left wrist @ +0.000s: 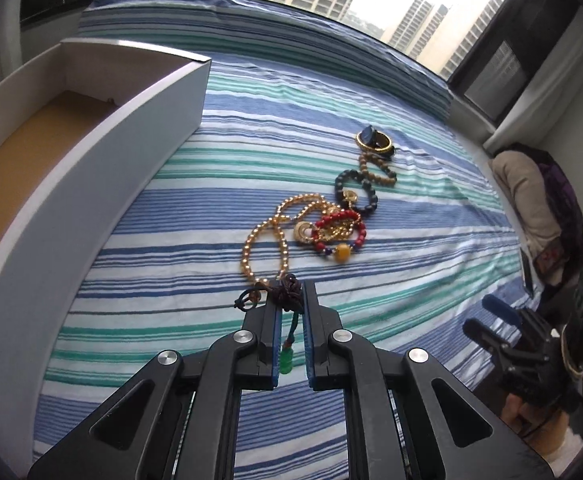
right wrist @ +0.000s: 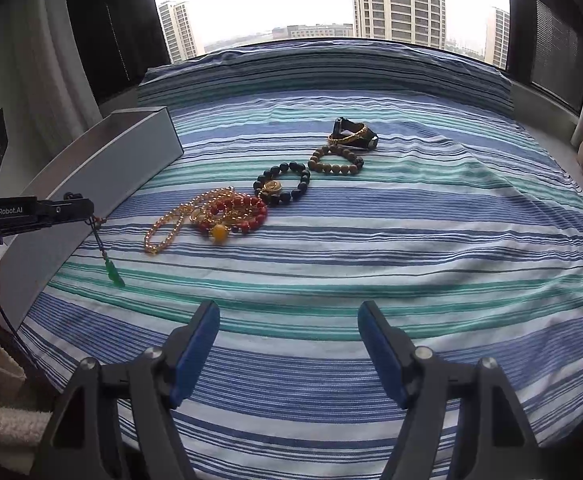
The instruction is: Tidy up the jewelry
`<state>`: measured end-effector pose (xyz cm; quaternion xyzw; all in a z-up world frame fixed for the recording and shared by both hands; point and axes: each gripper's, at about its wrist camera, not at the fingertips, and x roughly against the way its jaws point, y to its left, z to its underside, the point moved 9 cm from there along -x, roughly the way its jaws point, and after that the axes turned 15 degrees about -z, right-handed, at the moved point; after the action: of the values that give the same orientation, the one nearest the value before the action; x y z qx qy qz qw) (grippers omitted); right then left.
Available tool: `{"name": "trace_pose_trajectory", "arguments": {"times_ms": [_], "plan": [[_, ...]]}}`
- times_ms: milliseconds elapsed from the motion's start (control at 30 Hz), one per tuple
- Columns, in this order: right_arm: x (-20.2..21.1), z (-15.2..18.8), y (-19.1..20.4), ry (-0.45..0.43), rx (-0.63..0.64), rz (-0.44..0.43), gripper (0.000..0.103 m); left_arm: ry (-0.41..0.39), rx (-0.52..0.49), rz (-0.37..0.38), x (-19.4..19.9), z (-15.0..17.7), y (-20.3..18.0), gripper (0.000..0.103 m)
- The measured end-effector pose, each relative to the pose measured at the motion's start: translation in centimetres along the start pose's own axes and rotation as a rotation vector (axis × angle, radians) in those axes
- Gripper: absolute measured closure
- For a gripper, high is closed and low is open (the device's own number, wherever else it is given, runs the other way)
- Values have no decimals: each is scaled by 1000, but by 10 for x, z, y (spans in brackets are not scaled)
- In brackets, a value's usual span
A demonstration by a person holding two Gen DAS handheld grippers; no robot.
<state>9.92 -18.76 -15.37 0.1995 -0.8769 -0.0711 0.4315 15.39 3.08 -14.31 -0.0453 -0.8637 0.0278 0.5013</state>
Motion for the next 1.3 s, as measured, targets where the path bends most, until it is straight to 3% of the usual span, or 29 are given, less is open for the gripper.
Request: {"name": "trace_pose_trajectory", "arguments": {"times_ms": [167,267,333,433,567,633,733,833,900,1033,1100,1133,1300], "plan": [[-11,2,-2,25,-16,-14,30,58,-37,-120,-32,40,19,94],[-21,-4,-1,29,0,-27,30,82,-35,-149,-47,53,26,94],[-33,-13,7,32,38,-83,30,91,-27,-133,-50,58,27,82],[-60,-29,32,58,124,-242,30,74,-30,-151,-49,61,31,65],[-106,-46,63,145,305,-358,30,78,-23,-170,-53,64,37,64],[-126,-54,69,175,354,-372,30,70,-12,-176,-54,64,41,64],[-142,-64,64,209,367,-365,30,65,2,-181,-54,64,45,64],[-146,-64,65,251,339,-442,31,57,-13,-184,-54,64,45,64],[-147,-61,71,287,385,-464,39,62,-18,-183,-54,64,45,64],[-142,-85,52,263,316,-407,41,67,5,-174,-54,64,47,64],[-143,-86,42,284,316,-367,54,66,7,-176,-52,66,48,64],[-143,-84,37,303,310,-352,55,65,4,-180,-52,66,48,64],[-147,-85,8,313,249,-242,56,56,-16,-191,-53,66,44,59]]}}
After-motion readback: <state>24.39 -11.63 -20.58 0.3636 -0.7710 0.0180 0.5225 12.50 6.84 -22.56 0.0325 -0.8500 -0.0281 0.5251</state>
